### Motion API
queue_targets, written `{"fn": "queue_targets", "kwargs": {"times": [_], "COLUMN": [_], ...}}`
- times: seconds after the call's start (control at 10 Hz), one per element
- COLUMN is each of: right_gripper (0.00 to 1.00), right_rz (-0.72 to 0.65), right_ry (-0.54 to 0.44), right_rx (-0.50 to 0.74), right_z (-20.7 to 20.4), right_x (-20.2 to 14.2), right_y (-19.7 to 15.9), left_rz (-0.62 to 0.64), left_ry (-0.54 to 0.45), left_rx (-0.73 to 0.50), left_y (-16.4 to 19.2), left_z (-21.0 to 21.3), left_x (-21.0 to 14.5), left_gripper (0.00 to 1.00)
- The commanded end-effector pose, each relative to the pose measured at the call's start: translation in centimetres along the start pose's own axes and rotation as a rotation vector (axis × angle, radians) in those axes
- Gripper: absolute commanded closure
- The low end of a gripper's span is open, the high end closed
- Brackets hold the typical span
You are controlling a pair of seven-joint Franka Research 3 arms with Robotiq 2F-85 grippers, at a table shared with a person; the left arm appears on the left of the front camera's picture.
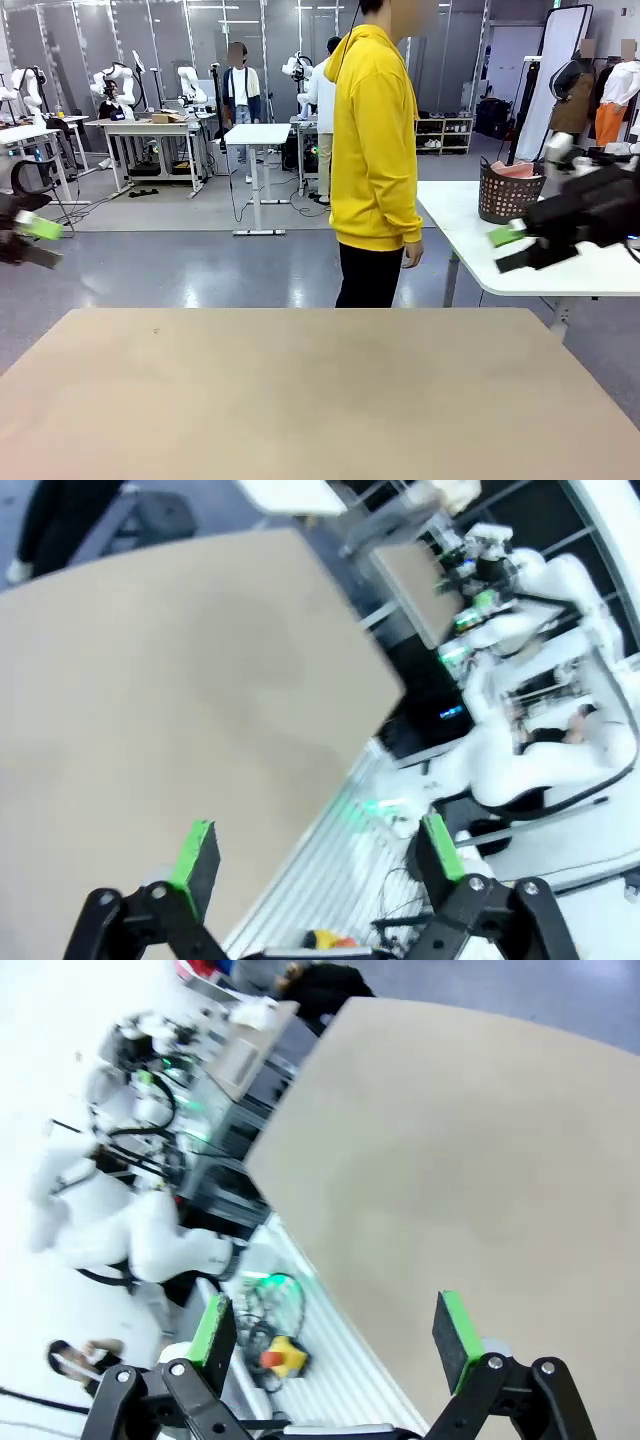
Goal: Fold the towel.
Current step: Grab the top end of the 100 cm Hotel Towel extended by the human.
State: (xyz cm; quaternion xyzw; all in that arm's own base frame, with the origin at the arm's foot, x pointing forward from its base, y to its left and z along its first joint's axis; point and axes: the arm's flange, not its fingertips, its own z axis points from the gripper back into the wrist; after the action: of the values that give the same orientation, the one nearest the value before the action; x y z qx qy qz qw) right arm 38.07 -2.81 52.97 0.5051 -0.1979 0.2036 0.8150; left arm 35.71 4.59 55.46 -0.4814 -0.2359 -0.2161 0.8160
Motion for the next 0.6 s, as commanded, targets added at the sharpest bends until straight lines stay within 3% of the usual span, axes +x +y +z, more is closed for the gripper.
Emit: {"fn": "queue_targets", "kwargs": {"times": [0.0, 0.2, 0.5], "right_gripper": [0.0, 0.0, 0.0], "right_rz": [-0.066, -0.109, -0.169], "right_ry": [-0.095, -0.21, -0.399], "right_rx": [0.096, 0.134, 0.127], "right_z": [3.6, 7.2, 12.5], "right_x": [-4.1, -8.2, -13.9], "right_y": [-1.8, -3.1, -4.8], "left_rz": [0.052, 0.113, 0.216], "left_ry": [-0.066, -0.152, -0.362], "left_rx": [-0.132, -0.18, -0.138], "left_y": [2.0, 3.3, 5.7], "left_z": [4.2, 8.3, 13.6], "left_x": [-3.7, -7.4, -12.9], "left_gripper": [0.0, 0.0, 0.0]}}
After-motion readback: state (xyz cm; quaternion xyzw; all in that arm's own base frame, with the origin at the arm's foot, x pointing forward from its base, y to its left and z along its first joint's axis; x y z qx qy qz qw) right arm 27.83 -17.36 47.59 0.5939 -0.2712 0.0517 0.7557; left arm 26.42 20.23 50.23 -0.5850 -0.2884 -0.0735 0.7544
